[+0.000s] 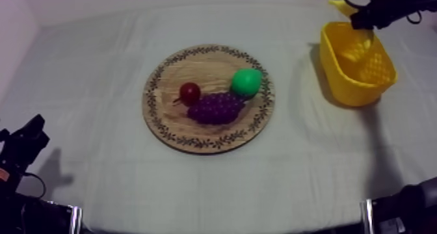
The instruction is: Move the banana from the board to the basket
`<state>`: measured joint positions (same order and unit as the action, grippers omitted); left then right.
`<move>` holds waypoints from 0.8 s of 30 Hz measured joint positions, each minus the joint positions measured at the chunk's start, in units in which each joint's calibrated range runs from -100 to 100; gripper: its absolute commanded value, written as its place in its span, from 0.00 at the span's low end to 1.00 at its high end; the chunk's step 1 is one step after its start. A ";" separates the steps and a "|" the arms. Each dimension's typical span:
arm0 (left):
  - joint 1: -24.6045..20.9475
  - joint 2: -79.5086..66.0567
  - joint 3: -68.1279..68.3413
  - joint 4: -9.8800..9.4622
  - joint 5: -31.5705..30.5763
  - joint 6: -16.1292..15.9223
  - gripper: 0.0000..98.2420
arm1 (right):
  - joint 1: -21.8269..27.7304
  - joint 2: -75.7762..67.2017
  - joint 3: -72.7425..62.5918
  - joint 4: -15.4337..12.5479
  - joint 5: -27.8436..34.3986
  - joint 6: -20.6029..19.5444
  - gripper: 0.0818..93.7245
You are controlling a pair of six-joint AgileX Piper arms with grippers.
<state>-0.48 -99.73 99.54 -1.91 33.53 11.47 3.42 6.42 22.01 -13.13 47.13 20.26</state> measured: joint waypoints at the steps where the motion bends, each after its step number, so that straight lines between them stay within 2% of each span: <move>1: 0.00 0.00 0.00 0.00 0.00 0.00 0.00 | 0.00 -0.29 0.79 -0.02 -0.58 -0.17 0.33; 6: 0.00 0.00 0.00 0.00 0.00 0.00 0.00 | -0.12 -1.46 4.23 0.05 -1.85 -1.10 0.51; 13: 0.00 0.00 0.00 0.00 0.00 -0.02 0.00 | -0.12 -4.18 6.86 0.85 -3.18 -2.41 0.61; 17: 0.00 0.00 0.00 0.00 0.00 -0.02 0.00 | 0.08 -7.40 9.17 0.58 -3.41 -2.44 0.59; 24: 0.00 0.00 0.00 0.00 0.00 -0.02 0.00 | -0.45 -18.54 16.55 -0.96 -8.32 -2.00 0.42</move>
<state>-0.48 -99.73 99.54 -1.91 33.53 11.44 2.97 -12.12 38.56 -14.09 38.81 18.27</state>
